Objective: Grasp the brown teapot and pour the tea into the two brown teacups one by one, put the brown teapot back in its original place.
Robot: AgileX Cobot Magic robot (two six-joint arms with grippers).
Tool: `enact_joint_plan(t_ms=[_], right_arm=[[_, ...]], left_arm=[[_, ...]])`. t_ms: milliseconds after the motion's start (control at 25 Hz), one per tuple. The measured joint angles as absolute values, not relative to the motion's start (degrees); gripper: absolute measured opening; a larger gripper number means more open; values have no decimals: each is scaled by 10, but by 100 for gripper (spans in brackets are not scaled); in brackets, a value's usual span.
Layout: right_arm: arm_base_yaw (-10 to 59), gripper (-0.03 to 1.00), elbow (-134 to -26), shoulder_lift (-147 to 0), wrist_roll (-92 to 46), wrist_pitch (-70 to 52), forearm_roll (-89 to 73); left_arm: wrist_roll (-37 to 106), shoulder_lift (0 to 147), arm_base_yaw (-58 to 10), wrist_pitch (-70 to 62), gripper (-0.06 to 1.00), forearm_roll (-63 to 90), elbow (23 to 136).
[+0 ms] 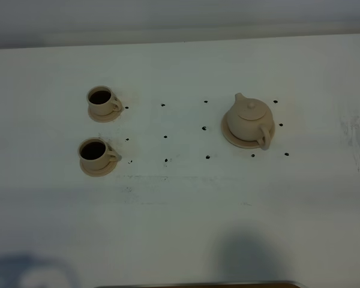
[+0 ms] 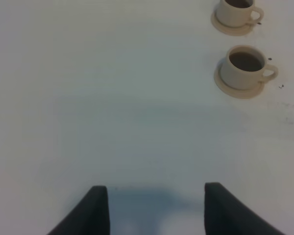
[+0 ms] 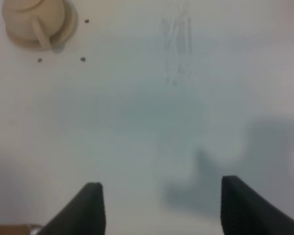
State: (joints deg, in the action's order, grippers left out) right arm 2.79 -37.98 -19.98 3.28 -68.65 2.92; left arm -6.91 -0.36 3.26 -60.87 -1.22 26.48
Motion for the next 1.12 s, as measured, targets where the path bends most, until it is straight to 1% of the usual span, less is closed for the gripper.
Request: enact_joint_plan(t_ms=[160,360,1120], right_arm=[[28,52,-344,-154,23,-674,6],[28,52,-311,-115,0,-660,0],[28,51,-307,-106,-8,-649,-10]], left_arm=[[-69,-4,33,-609,50,-12,265],[-69,-4,33,-609,50,-12,265],[-69,-4,33,-609,50,-12,265]])
